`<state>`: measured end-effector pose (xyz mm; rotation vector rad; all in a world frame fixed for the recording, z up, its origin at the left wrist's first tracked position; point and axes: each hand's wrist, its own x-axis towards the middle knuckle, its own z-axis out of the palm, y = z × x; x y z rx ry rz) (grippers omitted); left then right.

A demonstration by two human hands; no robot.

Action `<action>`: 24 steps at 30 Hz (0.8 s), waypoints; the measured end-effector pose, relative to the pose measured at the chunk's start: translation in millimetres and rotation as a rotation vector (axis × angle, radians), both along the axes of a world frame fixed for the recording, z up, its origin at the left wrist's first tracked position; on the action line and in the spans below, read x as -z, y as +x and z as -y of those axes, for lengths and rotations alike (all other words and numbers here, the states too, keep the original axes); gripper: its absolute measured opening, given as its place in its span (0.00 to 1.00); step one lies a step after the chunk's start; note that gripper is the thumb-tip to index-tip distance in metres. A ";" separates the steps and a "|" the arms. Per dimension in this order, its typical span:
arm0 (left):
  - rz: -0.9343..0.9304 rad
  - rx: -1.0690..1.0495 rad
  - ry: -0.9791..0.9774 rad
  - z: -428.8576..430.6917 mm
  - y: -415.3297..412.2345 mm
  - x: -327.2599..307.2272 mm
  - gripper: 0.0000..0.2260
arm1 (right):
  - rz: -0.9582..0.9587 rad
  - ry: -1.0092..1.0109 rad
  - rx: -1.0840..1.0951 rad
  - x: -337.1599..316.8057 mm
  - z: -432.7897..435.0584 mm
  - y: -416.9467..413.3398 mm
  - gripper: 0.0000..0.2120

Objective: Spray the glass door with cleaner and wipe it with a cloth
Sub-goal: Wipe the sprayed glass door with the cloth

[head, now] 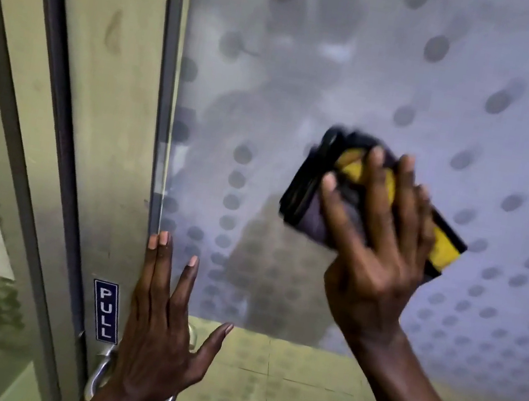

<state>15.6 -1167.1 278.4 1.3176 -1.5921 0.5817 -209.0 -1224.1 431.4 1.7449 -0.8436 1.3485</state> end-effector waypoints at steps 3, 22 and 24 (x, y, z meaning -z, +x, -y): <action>-0.004 0.002 -0.006 3.7 -3.6 1.8 0.53 | 0.125 0.035 -0.075 -29.8 -5.7 38.2 0.30; -0.015 -0.043 -0.078 12.8 -21.2 -7.9 0.53 | 0.159 0.083 0.042 15.3 -5.7 -15.9 0.37; -0.043 -0.043 -0.093 11.8 -32.4 -10.5 0.53 | 0.119 0.151 -0.003 32.9 -15.1 2.6 0.37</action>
